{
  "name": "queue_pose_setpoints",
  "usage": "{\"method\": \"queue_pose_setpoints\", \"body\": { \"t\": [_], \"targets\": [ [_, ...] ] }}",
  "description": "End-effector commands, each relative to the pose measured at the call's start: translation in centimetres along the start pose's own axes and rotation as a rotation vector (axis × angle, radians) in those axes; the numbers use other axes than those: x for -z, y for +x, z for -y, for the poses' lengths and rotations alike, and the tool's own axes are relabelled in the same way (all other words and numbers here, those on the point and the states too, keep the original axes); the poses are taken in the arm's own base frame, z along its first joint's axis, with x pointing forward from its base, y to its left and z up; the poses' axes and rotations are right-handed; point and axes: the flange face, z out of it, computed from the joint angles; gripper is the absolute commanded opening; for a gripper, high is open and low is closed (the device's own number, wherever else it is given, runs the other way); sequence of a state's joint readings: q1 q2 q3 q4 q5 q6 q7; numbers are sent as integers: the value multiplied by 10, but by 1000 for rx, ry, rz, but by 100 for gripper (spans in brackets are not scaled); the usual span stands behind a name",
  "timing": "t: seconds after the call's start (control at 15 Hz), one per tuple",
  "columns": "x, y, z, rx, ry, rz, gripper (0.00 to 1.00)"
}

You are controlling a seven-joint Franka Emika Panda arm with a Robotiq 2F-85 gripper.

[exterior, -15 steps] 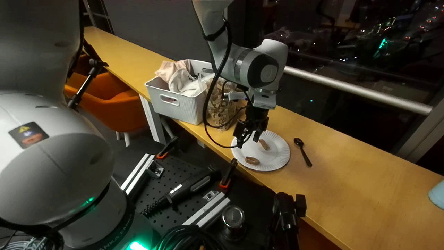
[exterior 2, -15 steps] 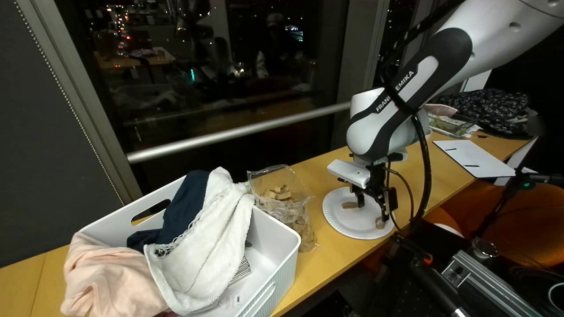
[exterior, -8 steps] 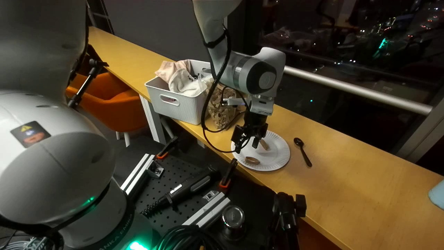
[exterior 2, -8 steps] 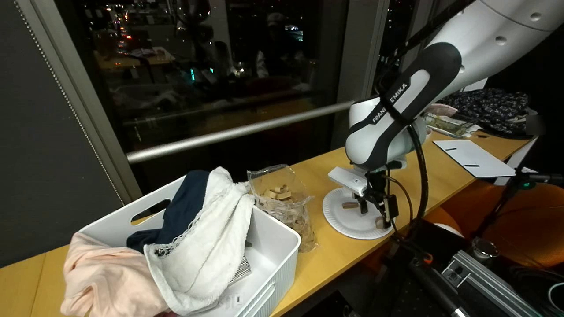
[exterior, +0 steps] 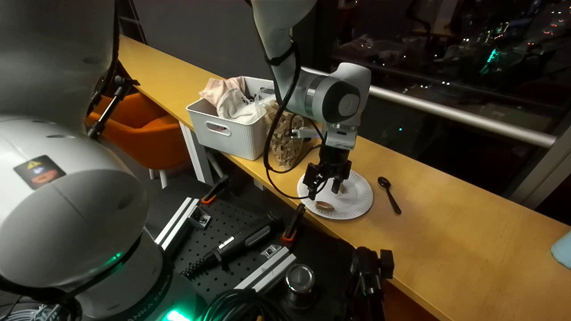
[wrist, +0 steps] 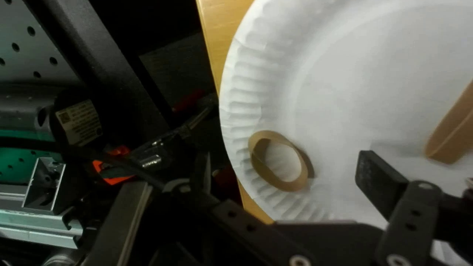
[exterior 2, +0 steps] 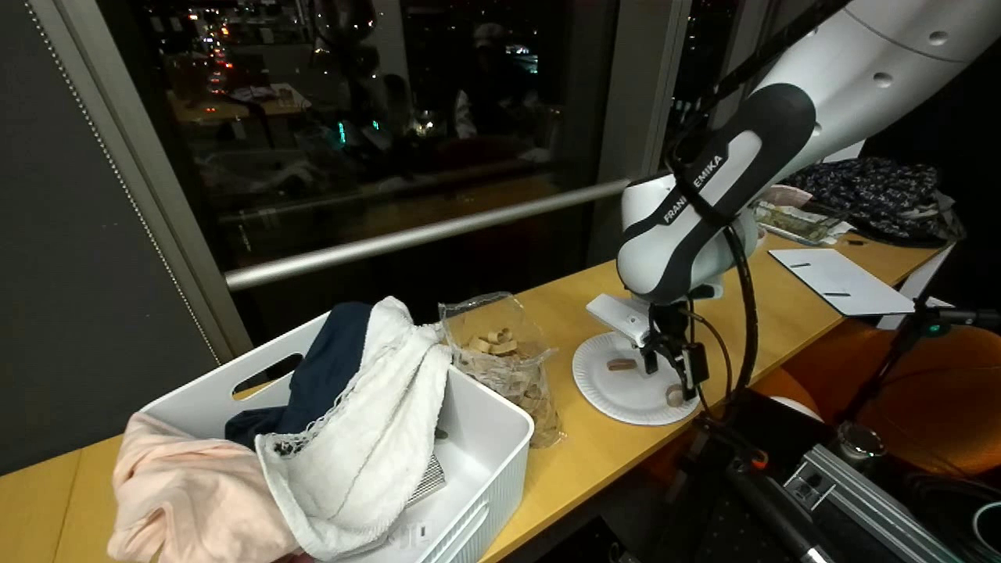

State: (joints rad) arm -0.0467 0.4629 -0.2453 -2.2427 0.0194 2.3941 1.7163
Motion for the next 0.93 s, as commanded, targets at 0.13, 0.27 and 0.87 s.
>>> {"method": "queue_pose_setpoints", "body": {
  "t": [0.13, 0.27, 0.87],
  "targets": [
    [-7, -1, 6, -40, 74, -42, 100],
    [-12, -3, 6, -50, 92, -43, 100],
    [-19, -9, 4, -70, 110, -49, 65]
  ]
}}
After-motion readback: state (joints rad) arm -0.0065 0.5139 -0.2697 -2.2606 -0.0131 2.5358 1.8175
